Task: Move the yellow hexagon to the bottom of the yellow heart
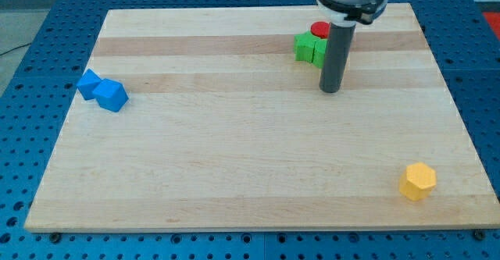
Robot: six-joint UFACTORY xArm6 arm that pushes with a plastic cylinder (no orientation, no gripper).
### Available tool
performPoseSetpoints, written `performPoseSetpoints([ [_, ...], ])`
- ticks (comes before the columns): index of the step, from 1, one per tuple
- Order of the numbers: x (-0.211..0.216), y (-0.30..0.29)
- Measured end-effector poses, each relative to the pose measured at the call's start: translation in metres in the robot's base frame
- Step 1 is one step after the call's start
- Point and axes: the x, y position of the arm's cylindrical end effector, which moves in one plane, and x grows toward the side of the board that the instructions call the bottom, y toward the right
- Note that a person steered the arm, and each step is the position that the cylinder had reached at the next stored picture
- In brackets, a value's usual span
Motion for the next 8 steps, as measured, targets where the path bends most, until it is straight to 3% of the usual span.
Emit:
performPoseSetpoints([
  [1,-0.001,0.003],
  [2,0.029,0.002],
  [4,0.131,0.119],
  [5,0.202,0.144],
  [6,0.218,0.108],
  [8,0.184,0.089],
])
